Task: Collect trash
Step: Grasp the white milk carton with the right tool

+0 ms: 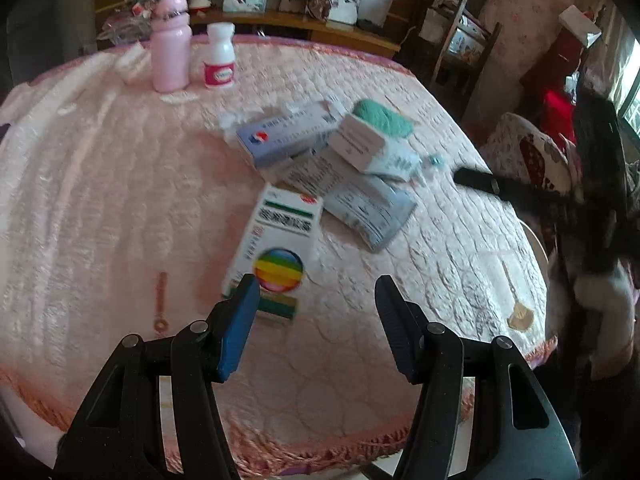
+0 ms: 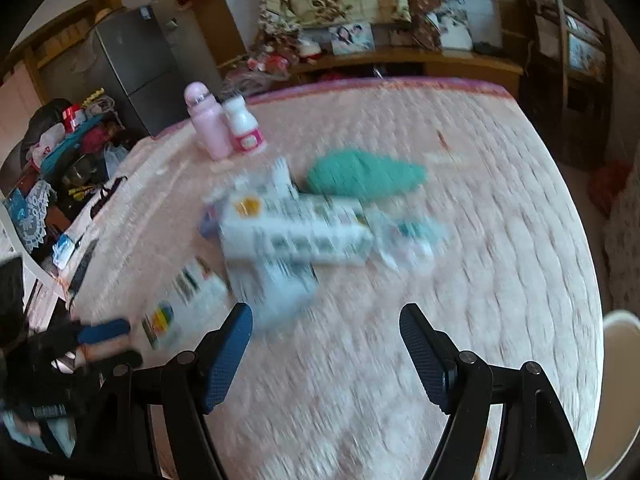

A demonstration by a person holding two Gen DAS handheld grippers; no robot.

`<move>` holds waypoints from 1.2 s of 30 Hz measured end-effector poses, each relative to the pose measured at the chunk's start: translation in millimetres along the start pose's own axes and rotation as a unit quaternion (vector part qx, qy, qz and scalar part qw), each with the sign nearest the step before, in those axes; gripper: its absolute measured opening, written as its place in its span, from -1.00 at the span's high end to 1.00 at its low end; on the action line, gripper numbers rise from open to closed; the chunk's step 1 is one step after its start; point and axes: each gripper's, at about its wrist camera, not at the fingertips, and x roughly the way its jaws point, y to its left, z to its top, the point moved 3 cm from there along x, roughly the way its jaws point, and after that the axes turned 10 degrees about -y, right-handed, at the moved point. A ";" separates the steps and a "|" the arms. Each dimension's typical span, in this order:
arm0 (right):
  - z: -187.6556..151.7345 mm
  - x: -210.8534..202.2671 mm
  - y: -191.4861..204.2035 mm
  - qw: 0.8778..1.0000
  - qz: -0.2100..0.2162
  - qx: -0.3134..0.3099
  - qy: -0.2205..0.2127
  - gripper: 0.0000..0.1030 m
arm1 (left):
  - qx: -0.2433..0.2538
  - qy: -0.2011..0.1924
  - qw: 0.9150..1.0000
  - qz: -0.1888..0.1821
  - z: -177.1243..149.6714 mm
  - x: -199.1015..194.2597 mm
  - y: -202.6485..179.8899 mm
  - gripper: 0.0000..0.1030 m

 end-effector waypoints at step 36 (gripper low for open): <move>-33.1 1.5 -72.7 0.991 0.000 0.095 0.089 -0.55 | 0.004 0.022 1.000 0.010 9.9 50.1 17.6 -0.16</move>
